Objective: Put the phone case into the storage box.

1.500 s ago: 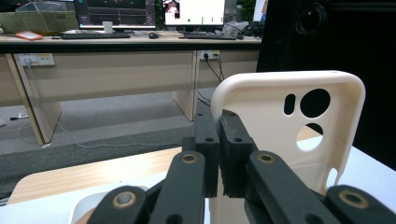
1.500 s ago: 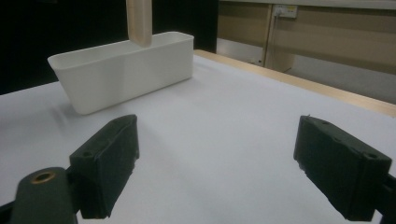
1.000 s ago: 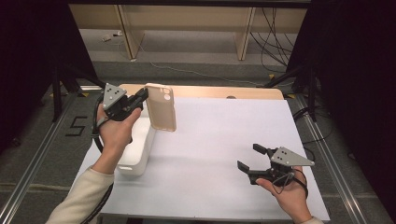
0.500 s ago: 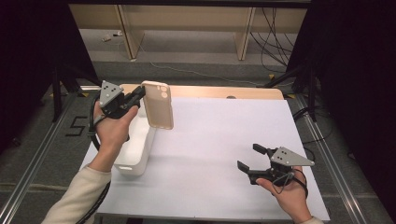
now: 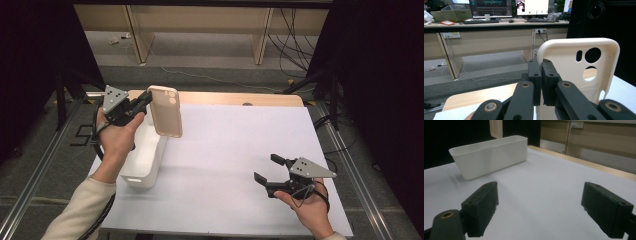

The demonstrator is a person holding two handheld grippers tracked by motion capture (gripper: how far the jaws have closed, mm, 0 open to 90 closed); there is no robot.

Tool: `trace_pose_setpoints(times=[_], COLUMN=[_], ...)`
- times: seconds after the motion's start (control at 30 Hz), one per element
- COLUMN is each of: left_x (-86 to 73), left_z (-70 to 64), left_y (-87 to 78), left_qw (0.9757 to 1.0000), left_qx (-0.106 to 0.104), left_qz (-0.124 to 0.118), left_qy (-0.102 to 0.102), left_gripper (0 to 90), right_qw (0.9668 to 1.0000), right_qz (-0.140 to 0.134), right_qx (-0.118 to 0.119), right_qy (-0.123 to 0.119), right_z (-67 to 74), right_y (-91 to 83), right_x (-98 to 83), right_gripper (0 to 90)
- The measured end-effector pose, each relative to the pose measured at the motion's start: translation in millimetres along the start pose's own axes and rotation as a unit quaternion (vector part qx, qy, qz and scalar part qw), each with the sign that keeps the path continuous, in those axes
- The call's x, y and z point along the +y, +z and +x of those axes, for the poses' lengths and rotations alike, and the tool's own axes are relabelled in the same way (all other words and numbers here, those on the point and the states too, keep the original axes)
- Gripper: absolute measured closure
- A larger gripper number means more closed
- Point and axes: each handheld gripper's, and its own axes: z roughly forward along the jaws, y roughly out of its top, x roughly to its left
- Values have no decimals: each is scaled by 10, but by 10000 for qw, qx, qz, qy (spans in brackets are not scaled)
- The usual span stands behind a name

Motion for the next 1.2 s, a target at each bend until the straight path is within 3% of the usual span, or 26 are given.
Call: trace_pose_setpoints(times=[0.3,0.47,0.53,0.57,0.6,0.63,0.67,0.73,0.97,1.0,1.2], left_x=[-4,3,13,20,24,28,31,34,23,22,22], left_z=[45,76,90,99,107,115,124,137,191,198,236], left_y=[-2,-3,-6,-9,-11,-12,-15,-18,-12,-12,-9], left_qw=[10000,10000,10000,10000,9999,9999,9999,9999,9999,9999,9998], left_qx=[43,60,70,85,93,98,103,132,155,160,193], left_qz=[11,-12,-20,-18,-19,-21,-19,-24,-10,-4,4], left_qy=[63,51,42,45,43,44,44,47,42,52,42], left_gripper=[869,869,869,869,869,869,869,869,869,869,869], right_qw=[10000,9999,9999,10000,9999,10000,9999,10000,10000,9999,10000], right_qz=[-9,-26,-49,6,-91,-19,-83,-14,48,-32,33], right_qx=[38,-16,-34,2,1,30,7,43,24,-11,18], right_qy=[41,-119,-112,2,-102,28,-76,52,1,-114,9], right_z=[0,-18,-16,-2,-18,-2,-16,1,1,-15,1], right_y=[4,7,9,4,15,8,11,4,3,10,6], right_x=[-3,-3,-4,-4,-5,-6,-3,-3,-7,-5,-8], right_gripper=[154,154,154,154,154,154,154,154,154,154,154])
